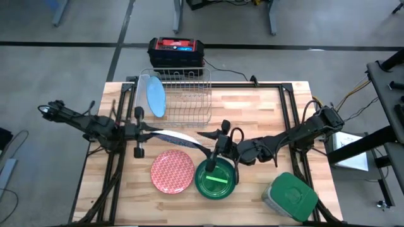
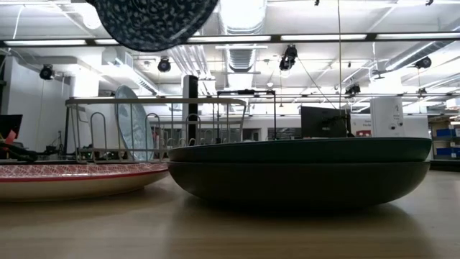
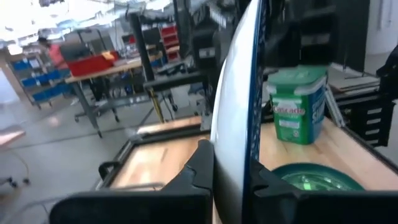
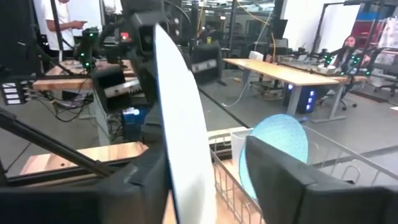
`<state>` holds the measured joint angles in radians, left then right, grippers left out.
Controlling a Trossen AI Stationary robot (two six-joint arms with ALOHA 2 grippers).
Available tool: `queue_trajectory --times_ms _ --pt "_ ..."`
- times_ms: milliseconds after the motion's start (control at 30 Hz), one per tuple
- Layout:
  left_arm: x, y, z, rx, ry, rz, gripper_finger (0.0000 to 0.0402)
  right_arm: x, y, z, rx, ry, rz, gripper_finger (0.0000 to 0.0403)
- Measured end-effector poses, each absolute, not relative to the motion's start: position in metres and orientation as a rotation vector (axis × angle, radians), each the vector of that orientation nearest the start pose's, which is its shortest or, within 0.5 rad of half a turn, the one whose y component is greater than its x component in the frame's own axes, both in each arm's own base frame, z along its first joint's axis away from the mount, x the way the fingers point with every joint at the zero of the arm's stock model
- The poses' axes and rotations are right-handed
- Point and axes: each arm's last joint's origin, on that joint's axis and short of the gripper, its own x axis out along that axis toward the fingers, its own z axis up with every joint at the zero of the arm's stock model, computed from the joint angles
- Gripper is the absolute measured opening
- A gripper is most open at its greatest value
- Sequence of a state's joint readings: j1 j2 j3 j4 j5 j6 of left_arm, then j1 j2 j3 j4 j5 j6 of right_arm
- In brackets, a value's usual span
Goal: Sort dishes
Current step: Put the blue patterned plate into the dish rack
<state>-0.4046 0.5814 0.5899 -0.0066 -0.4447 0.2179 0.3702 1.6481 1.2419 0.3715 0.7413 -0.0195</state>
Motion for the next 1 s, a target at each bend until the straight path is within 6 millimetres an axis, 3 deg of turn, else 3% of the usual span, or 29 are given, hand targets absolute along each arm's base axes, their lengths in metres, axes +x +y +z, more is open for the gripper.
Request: queue_trajectory --times_ms 267,500,700,867,1000 --pt "0.125 -0.041 0.33 0.263 -0.001 0.021 0.0004 0.364 0.118 0.315 -0.077 0.053 -0.394 0.0254" --pt "0.125 -0.041 0.347 0.29 -0.035 0.018 0.0003 0.365 0.117 0.314 -0.106 0.063 -0.404 0.0252" --pt "0.137 -0.046 0.35 0.303 -0.026 0.017 0.0003 0.369 0.109 0.313 -0.073 0.061 -0.352 0.0237" --pt "0.149 -0.05 0.348 0.328 0.005 0.028 0.0004 0.38 0.104 0.307 -0.027 -0.001 -0.345 0.0194" --pt "0.151 -0.048 0.348 0.345 0.005 0.065 0.0016 0.386 0.105 0.308 -0.018 -0.039 -0.365 0.0093"
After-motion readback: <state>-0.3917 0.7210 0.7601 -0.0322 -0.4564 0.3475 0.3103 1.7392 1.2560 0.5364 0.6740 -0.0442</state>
